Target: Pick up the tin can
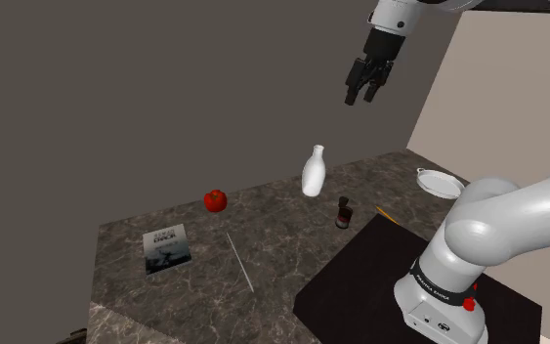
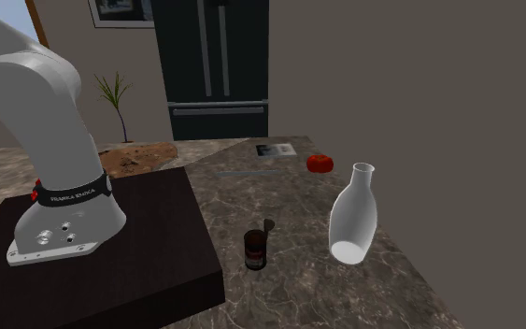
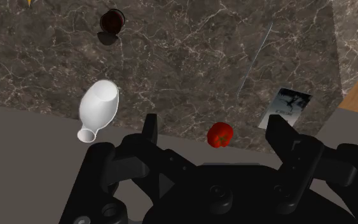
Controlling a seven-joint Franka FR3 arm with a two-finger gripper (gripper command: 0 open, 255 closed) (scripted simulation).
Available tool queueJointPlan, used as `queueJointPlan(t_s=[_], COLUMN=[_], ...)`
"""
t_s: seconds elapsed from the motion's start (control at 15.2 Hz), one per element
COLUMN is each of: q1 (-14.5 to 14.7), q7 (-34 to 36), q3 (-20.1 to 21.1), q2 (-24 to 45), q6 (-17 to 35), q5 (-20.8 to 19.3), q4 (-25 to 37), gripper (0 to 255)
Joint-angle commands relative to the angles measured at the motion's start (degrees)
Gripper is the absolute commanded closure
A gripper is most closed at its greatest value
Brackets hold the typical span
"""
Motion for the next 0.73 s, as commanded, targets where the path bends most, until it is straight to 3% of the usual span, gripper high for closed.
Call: queueJointPlan(t_s=[0.0,0.66], q1=[0.0,-2.71], q7=[0.0,-2.71], q3=[0.0,-3.26], q2=[0.0,-0.07], q6=[0.0,17.82], q5=[0.0,-3.26], q4=[0.0,-18.2], gripper=[0,0])
